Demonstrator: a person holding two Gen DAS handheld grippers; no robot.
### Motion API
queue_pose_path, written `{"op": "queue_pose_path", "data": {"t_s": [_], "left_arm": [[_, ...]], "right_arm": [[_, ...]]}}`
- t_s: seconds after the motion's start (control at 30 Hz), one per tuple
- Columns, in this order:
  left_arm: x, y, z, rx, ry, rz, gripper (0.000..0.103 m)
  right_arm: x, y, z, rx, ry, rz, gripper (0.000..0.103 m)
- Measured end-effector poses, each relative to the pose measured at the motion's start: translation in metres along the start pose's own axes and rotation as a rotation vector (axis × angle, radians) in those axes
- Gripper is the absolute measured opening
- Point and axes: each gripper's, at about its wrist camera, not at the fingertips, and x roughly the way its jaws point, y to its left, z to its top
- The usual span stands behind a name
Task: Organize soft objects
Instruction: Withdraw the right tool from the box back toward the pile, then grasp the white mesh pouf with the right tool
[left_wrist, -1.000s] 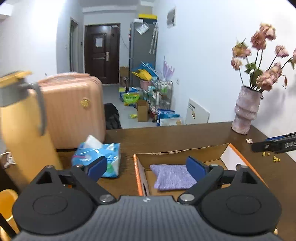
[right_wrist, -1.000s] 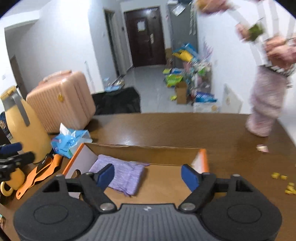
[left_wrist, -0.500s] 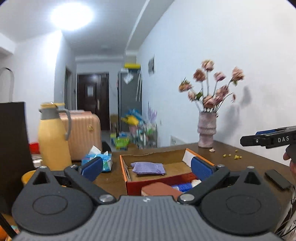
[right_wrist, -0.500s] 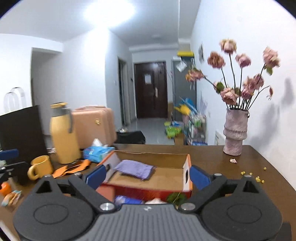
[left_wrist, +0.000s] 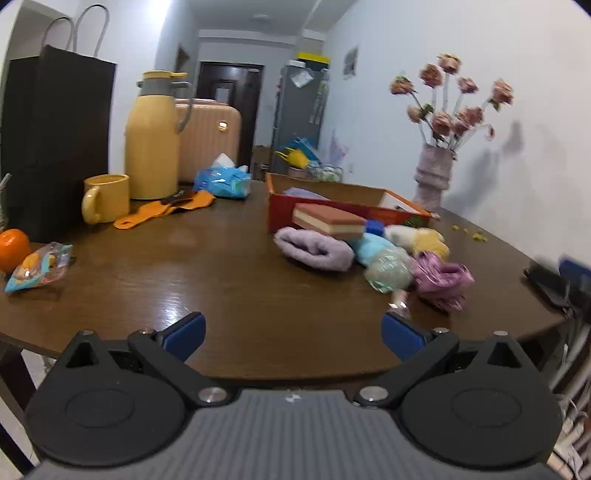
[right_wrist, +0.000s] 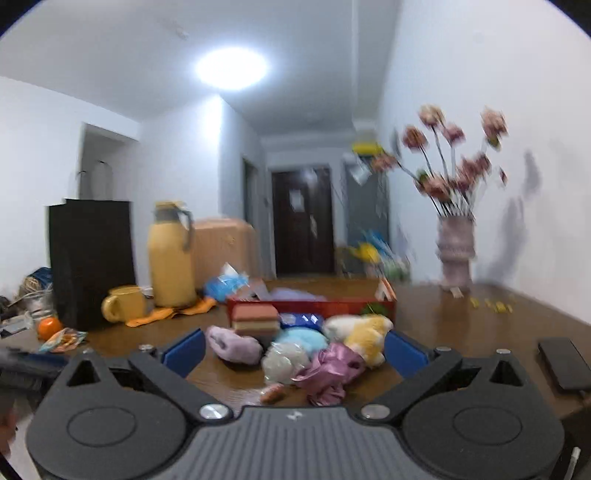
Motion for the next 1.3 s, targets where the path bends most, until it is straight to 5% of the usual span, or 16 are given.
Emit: {"op": "queue_pose_path", "data": {"t_s": [0.13,0.3,0.53,0.63,0.93,0.97,1.07,1.3], "left_arm": [[-0.003,0.005,0.003,0.002,-0.012,0.033,0.103],[-0.005,0.010,-0.001,0.005,-0.007,0.044,0.103],[0.018,0.004,-0.005,0.060,-0.017,0.093,0.103],[0.035,-0.003,-0.001,0.069,-0.032,0.072,0.103],[0.084,-0.014,0.005,0.136,0.018,0.059,0.103],[0.087,-0.015,0.007,0.137,0.017,0.059,0.103],[0.099,-0.020,0.013,0.140,0.018,0.047,0.103],[0.138,-0.057,0.023,0.160,0.066,-0.085,0.103]], "right_arm": [[0.007,0.011,-0.006,-0.102,0.061,-0.025,0.103],[0.005,0.007,-0.004,-0.040,0.083,-0.001,0.100],[0.039,0.019,-0.019,0.050,0.197,0.090,0.074],[0.069,0.032,-0.030,0.048,0.261,0.106,0.063],[0.157,0.022,-0.038,0.137,0.368,0.061,0.052],[0.163,0.022,-0.039,0.123,0.380,0.055,0.044],[0.173,0.022,-0.045,0.076,0.412,0.039,0.026],[0.154,-0.017,-0.043,0.076,0.417,-0.008,0.017]]}}
